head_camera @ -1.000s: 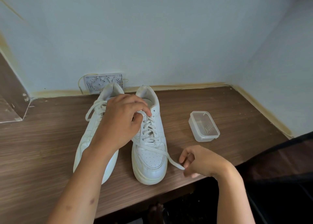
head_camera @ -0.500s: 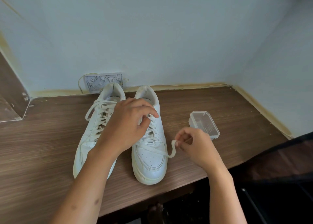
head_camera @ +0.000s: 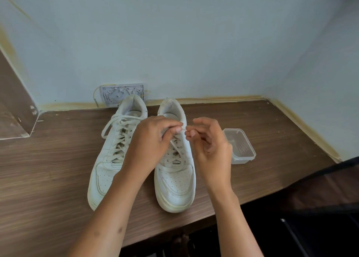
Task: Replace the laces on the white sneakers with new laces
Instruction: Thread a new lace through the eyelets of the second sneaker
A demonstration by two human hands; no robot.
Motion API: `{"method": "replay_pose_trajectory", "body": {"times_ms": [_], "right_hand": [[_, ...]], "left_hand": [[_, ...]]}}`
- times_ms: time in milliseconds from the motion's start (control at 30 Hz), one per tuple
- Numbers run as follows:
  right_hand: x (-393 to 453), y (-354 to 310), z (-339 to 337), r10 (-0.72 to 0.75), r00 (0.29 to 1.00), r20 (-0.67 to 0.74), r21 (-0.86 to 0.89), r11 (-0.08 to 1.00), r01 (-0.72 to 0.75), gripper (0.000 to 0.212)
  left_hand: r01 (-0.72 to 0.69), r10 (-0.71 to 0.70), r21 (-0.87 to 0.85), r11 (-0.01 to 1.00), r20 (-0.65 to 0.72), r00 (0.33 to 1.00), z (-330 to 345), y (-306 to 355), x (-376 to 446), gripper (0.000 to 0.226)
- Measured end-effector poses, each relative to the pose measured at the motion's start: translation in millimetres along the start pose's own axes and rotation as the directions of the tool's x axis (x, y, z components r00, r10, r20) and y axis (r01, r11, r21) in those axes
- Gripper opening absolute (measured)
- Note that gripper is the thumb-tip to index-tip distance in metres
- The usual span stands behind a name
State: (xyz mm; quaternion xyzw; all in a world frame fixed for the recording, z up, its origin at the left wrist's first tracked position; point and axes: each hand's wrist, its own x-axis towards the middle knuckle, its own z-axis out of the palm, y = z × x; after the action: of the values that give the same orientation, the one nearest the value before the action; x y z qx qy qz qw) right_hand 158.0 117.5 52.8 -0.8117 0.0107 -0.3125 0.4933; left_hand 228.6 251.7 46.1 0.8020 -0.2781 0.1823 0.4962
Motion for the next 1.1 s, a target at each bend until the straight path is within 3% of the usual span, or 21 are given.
{"method": "replay_pose_trajectory", "body": {"times_ms": [133,267,367,567,700,900,1100], "right_hand": [[7.5,14.7,13.3,0.012,1.000,0.014,-0.247,0.969,-0.008,0.028],[10.4,22.0,28.5,0.025,0.987,0.159,-0.384,0.923,0.038,0.029],[11.3,20.1,35.3,0.058,0.985,0.161,-0.432,0.902,0.018,0.026],[11.1,17.6,36.8,0.091,0.996,0.002,-0.318,0.944,-0.085,0.010],[9.5,16.5,35.6,0.177,0.982,-0.067,-0.099,0.978,-0.183,0.018],[7.4,17.9,37.1,0.191,0.974,-0.122,0.058,0.981,-0.185,0.024],[5.3,20.2,38.8,0.223,0.965,-0.137,0.120,0.971,-0.207,0.021]], "left_hand": [[0.034,-0.020,0.101,0.994,-0.139,0.990,2.6,-15.3,-0.6,0.014],[0.021,0.003,0.138,0.990,-0.174,0.985,10.9,-17.3,-2.3,0.014],[0.011,0.017,0.145,0.989,-0.194,0.981,16.2,-16.1,-4.3,0.017],[-0.023,0.043,0.158,0.987,-0.126,0.991,22.3,-20.3,1.5,0.010],[0.012,-0.005,0.147,0.989,-0.045,0.999,25.3,-22.6,6.1,0.011],[-0.027,0.005,0.309,0.951,0.073,0.997,28.2,-13.8,17.5,0.014],[-0.021,-0.005,0.430,0.903,0.058,0.998,33.4,-8.2,19.0,0.024]]}}
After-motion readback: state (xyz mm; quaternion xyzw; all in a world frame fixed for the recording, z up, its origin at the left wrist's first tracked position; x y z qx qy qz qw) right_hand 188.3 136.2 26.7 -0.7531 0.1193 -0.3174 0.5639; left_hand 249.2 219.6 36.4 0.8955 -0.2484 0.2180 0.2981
